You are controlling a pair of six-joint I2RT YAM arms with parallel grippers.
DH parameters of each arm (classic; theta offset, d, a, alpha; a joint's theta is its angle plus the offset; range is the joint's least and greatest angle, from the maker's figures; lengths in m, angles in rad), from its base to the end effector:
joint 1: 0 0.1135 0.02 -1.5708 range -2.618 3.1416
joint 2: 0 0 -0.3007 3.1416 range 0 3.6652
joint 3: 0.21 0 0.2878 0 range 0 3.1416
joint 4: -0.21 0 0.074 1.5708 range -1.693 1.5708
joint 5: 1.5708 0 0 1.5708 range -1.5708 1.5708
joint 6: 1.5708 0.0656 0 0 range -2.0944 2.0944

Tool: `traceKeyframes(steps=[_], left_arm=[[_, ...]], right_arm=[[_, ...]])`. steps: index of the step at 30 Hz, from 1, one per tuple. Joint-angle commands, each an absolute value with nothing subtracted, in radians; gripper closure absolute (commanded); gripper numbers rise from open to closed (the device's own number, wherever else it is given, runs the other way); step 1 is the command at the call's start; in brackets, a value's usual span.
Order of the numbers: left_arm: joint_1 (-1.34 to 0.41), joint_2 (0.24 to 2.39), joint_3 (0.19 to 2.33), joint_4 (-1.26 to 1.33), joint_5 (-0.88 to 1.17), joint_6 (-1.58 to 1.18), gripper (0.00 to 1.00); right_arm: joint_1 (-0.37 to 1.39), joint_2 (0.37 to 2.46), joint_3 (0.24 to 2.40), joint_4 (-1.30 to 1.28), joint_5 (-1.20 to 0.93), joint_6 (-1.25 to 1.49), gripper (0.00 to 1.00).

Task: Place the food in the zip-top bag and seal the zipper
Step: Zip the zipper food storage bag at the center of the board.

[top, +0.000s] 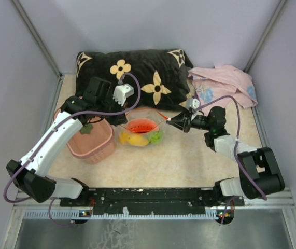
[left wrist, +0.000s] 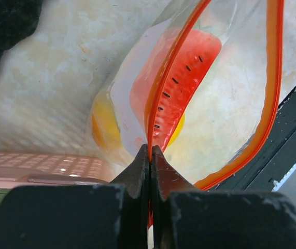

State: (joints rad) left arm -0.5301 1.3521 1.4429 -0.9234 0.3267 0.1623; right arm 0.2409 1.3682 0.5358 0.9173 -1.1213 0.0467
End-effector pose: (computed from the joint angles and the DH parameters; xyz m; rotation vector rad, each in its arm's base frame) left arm 0.2665 -0.1806 0.3916 0.9647 2.2204 -0.5624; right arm 0.2728 0.1279 0.2490 -1.0471 1.2515 1.0472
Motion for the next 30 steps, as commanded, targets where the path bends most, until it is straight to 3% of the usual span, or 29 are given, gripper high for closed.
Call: traceKeyframes(steps=[1,6,13,15,19,24,30], left_arm=[[-0.519,1.342,1.47,-0.951,0.286,0.174,1.0],[-0.508,1.318,1.451,-0.954,0.248,0.173,1.0],[-0.5,1.292,1.41,-0.919,0.229,0.172,0.99],[-0.497,1.284,1.389,-0.897,0.22,0.17,0.9],[-0.497,1.265,1.369,-0.847,0.226,0.166,0.62],[-0.498,1.253,1.407,-0.783,0.261,0.163,0.44],[-0.524,1.231,1.416,-0.617,0.403,0.185,0.35]], right_arm=[[0.22,1.242,0.578,0.773,-1.086,-0.071,1.0],[0.219,1.143,0.761,0.156,-1.034,-0.421,1.0],[0.221,1.068,0.82,-0.03,-1.001,-0.482,1.0],[0.222,1.068,0.83,-0.053,-1.014,-0.48,1.0],[0.249,1.066,0.841,-0.1,-0.978,-0.494,1.0],[0.288,1.048,0.849,-0.146,-0.93,-0.497,1.0],[0.296,1.021,0.898,-0.207,-0.888,-0.48,1.0]])
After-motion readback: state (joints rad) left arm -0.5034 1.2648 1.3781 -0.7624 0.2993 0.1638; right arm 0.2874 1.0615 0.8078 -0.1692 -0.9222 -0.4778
